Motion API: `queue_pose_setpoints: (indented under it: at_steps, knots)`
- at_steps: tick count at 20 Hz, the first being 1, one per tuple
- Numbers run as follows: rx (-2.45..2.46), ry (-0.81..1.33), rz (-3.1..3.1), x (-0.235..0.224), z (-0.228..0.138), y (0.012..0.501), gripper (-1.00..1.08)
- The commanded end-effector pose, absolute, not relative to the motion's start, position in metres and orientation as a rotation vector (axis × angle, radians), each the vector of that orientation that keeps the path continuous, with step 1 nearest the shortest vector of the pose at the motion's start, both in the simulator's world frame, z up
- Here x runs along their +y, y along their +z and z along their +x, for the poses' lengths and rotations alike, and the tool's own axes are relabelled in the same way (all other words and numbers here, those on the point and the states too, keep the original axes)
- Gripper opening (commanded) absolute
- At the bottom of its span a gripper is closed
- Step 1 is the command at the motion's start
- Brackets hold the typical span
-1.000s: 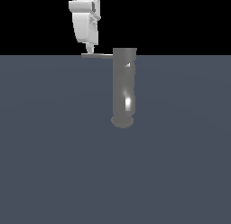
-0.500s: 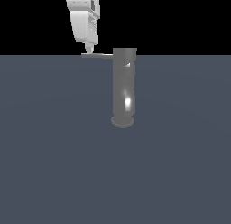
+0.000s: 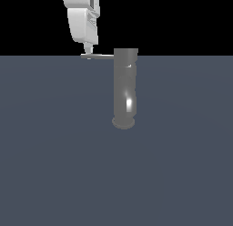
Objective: Turn on the faucet by rotating a designated handle.
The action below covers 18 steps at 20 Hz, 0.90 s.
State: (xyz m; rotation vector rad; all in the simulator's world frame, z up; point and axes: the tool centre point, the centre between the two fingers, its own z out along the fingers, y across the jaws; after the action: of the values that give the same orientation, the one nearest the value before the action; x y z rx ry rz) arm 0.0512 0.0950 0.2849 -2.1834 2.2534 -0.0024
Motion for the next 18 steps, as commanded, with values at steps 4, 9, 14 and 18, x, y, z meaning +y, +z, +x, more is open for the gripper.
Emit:
queue_pose_setpoints:
  at_steps: [4, 9, 14, 18]
  knots:
    - [2.258, 0.001, -2.184, 0.093, 0.035, 0.285, -1.0]
    - [2.259, 0.001, -2.183, 0.092, 0.022, 0.285, -1.0]
    - [2.259, 0.001, -2.183, 0.092, 0.008, 0.285, -1.0]
    - [2.259, 0.001, -2.183, 0.092, -0.003, 0.285, -1.0]
